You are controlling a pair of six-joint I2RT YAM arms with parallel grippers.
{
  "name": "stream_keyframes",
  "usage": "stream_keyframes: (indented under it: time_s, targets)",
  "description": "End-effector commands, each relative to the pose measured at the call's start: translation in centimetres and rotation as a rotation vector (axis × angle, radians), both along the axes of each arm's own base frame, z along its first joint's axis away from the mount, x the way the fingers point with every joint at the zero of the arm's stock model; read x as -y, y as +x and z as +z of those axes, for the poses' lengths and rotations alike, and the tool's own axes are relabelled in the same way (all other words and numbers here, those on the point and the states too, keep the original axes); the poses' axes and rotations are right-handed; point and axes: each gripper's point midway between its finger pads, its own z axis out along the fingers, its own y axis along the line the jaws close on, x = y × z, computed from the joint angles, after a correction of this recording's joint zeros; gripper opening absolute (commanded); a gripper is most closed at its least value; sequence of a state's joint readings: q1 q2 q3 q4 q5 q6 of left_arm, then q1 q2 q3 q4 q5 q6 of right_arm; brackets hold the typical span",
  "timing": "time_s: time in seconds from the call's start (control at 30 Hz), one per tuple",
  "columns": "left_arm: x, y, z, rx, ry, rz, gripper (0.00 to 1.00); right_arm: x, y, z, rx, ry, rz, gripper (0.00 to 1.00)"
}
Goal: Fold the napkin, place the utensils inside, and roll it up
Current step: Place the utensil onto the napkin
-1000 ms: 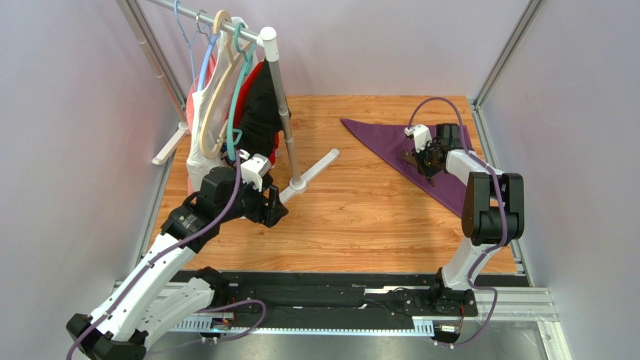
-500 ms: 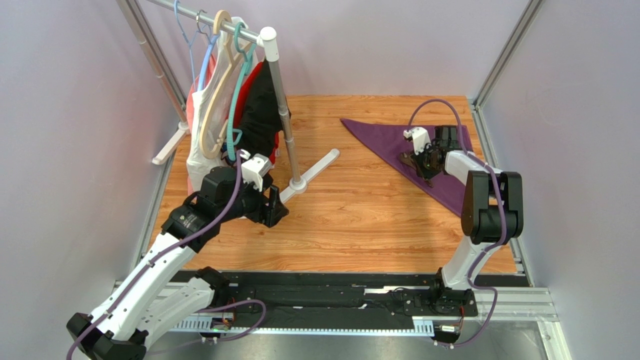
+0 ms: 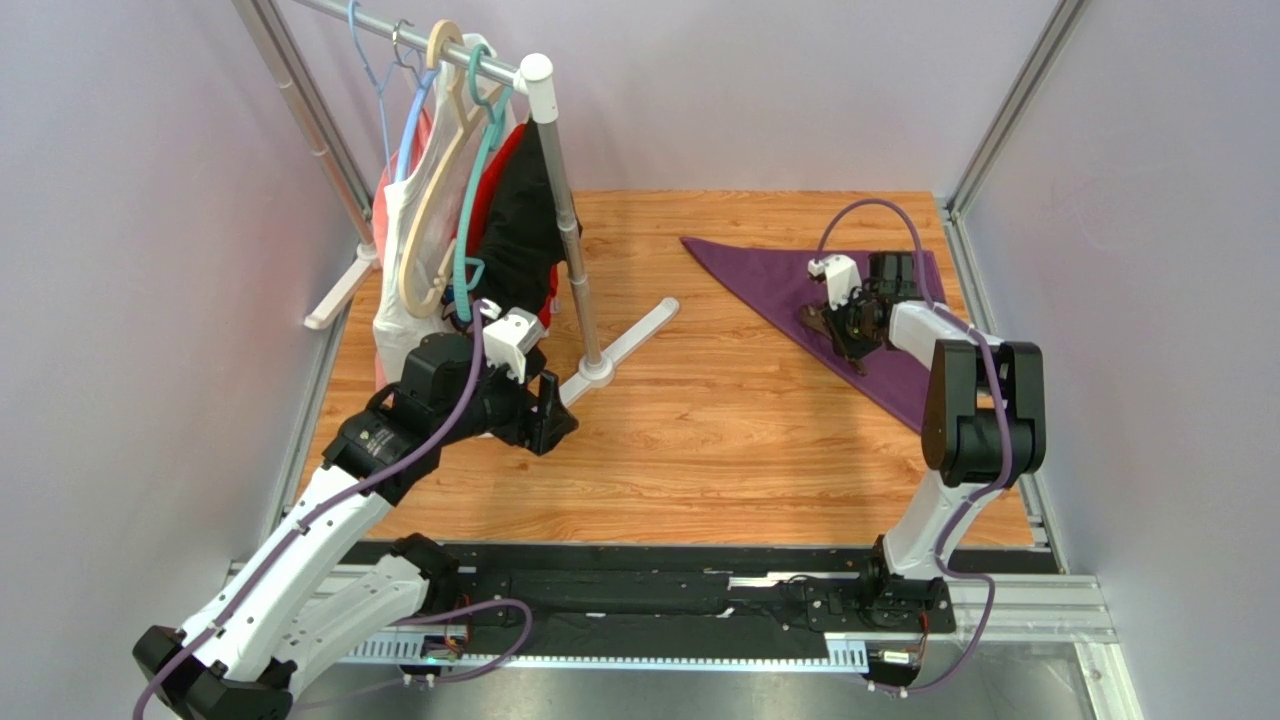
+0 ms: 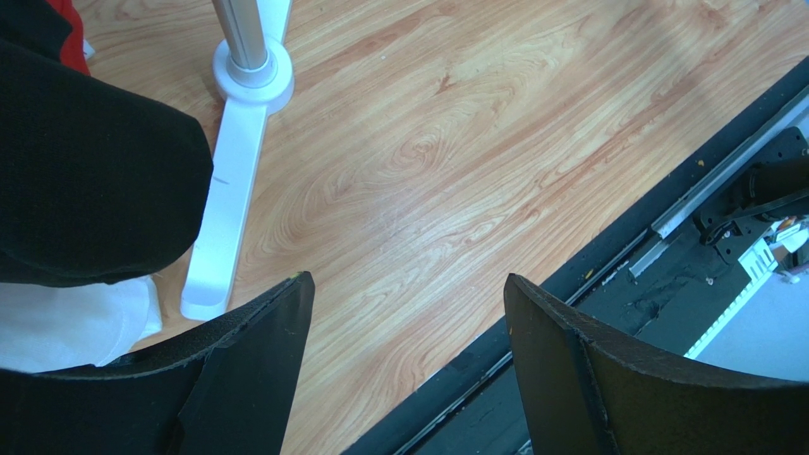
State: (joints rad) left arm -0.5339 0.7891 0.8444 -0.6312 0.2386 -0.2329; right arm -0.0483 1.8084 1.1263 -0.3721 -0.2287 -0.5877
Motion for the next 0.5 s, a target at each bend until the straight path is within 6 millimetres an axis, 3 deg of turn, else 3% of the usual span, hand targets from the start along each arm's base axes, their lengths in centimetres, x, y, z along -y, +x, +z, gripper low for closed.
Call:
stream_keyframes:
  time_s: [0.0, 0.23, 0.47]
  targets:
    - [0.2, 0.2, 0.8, 0.028, -0.025, -0.009, 0.83, 0.4, 1.1, 0.8, 0.043, -0.011, -0.036, 0.18]
    - [0.3, 0.2, 0.8, 0.029, -0.028, -0.01, 0.83, 0.6, 1.5, 1.8, 0.066, -0.008, -0.07, 0.28]
    - [0.2, 0.2, 0.8, 0.029, -0.026, -0.007, 0.82, -0.2, 1.9, 4.0, 0.105, 0.014, -0.07, 0.28]
